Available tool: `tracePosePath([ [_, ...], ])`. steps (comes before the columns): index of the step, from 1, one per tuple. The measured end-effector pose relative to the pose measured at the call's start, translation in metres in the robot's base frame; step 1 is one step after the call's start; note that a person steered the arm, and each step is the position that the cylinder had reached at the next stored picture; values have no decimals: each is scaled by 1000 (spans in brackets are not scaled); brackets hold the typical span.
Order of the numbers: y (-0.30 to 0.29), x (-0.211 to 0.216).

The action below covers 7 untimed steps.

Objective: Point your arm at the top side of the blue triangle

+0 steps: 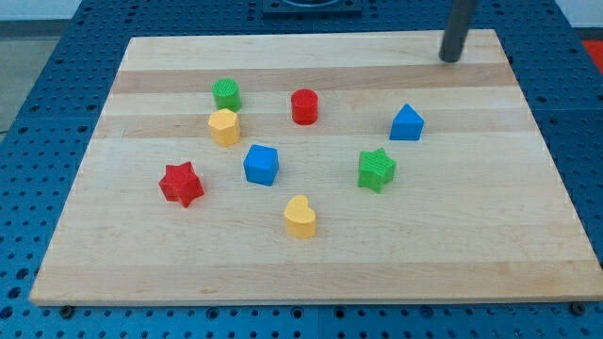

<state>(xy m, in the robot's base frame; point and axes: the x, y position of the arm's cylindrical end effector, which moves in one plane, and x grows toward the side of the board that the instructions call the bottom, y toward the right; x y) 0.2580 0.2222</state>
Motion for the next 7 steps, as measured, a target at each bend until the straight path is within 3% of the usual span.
tracePosePath([
  [4,-47,4],
  [6,16,12],
  [7,-16,12],
])
